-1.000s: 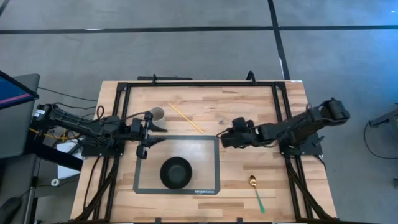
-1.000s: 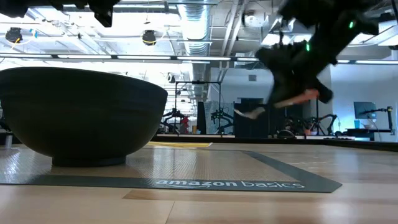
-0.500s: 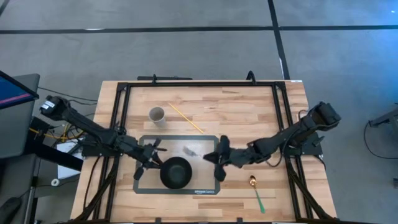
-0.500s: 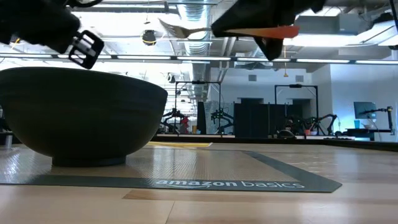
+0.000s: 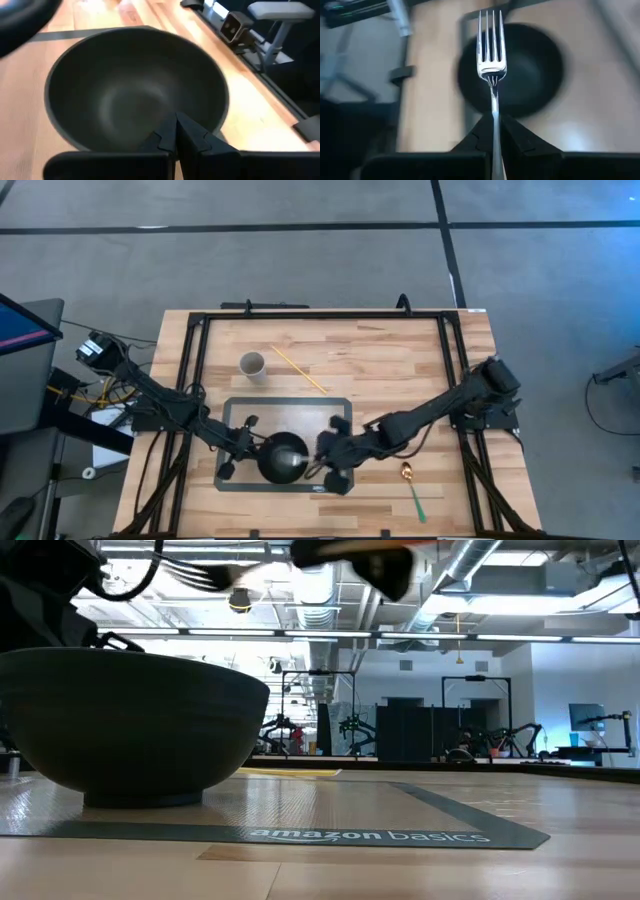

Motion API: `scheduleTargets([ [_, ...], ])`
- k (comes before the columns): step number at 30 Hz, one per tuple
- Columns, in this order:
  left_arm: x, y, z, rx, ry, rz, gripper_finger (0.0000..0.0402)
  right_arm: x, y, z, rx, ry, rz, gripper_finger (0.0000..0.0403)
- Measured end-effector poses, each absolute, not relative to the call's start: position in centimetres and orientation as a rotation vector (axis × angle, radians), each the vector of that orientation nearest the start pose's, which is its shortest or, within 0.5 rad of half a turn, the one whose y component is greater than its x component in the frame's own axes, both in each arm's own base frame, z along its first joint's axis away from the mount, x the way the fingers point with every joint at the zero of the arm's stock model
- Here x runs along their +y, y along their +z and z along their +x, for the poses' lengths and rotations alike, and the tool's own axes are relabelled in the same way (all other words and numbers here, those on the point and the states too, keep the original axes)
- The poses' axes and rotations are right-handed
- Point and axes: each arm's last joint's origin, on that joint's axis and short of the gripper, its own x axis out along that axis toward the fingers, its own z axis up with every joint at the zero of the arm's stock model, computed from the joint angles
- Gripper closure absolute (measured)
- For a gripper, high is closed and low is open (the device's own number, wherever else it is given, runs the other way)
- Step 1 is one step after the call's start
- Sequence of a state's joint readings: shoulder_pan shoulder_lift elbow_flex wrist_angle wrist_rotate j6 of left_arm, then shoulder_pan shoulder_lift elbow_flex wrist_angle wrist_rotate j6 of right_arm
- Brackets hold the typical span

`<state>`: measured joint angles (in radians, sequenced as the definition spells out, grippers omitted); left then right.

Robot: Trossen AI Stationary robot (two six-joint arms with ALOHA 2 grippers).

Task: Pick & Place Utensil
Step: Put the orange fork into the black bowl on the mat

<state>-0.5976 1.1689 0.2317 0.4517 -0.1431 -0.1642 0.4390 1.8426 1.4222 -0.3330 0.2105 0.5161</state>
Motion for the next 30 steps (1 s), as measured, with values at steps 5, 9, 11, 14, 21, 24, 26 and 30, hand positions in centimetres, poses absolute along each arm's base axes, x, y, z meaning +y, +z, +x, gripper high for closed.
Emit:
scheduleTargets([
  [5,-10.8,13.8,16.3,0.496,-0.394,0.031,0.0398,17.4,24.4,39.2,0.776,0.059,0.277,0.0395],
  [9,-10.9,13.8,16.2,0.496,-0.388,0.037,0.0397,16.7,23.5,40.1,0.861,0.054,0.277,0.0395],
  [11,-10.9,13.8,16.3,0.494,-0.385,0.036,0.0397,16.2,22.8,40.3,0.904,0.055,0.291,0.0395],
  [14,-10.9,13.8,16.3,0.493,-0.386,0.035,0.0397,15.3,22.0,40.8,0.951,0.052,0.354,0.0395],
  [21,-10.9,13.8,16.3,0.49,-0.386,0.034,0.0397,13.3,21.4,41.1,1.031,0.047,0.402,0.0395],
  [24,-10.9,13.8,16.3,0.491,-0.386,0.034,0.0397,12.6,21.6,41.6,1.003,0.042,0.419,0.0395],
  [26,-10.9,13.8,16.3,0.492,-0.386,0.034,0.0397,12.1,21.6,41.8,0.997,0.056,0.439,0.0395],
  [30,-10.9,13.8,16.3,0.492,-0.386,0.034,0.0397,11.9,20.2,42.5,1.027,0.103,0.477,0.0395],
])
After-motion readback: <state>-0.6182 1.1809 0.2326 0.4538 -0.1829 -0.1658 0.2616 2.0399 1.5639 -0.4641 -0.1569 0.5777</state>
